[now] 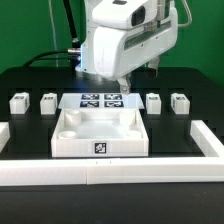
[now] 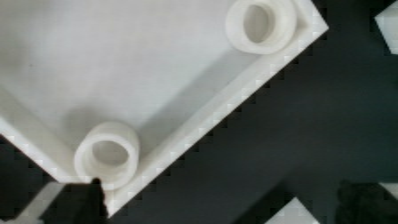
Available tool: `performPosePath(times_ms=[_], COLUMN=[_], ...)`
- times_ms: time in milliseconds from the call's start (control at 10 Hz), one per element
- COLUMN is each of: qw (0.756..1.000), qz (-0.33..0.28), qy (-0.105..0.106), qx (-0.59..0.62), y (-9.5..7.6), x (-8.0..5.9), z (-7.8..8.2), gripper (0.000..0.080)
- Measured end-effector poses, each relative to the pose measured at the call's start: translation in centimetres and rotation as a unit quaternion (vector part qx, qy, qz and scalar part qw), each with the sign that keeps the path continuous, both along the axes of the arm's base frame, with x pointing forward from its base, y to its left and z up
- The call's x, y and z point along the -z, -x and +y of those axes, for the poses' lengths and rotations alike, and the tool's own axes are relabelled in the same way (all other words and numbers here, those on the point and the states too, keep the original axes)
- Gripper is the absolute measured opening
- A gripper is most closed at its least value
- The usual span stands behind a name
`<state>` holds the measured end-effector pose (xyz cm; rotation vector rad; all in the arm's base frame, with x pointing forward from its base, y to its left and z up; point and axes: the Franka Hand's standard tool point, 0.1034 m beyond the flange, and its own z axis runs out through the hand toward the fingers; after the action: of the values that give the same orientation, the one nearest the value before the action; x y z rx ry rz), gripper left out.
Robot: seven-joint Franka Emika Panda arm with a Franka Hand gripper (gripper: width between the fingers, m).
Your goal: Assemble square table
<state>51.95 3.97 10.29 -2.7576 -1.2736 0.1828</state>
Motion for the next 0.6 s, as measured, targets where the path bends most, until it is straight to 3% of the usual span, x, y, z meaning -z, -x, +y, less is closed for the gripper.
performPosePath(times_ms=[600], qw=[1.000], qz=[0.001], qy=[0.000], qx=[0.000], y=[0.07], x=[0.15], z=[-0.01], gripper=[0.0650])
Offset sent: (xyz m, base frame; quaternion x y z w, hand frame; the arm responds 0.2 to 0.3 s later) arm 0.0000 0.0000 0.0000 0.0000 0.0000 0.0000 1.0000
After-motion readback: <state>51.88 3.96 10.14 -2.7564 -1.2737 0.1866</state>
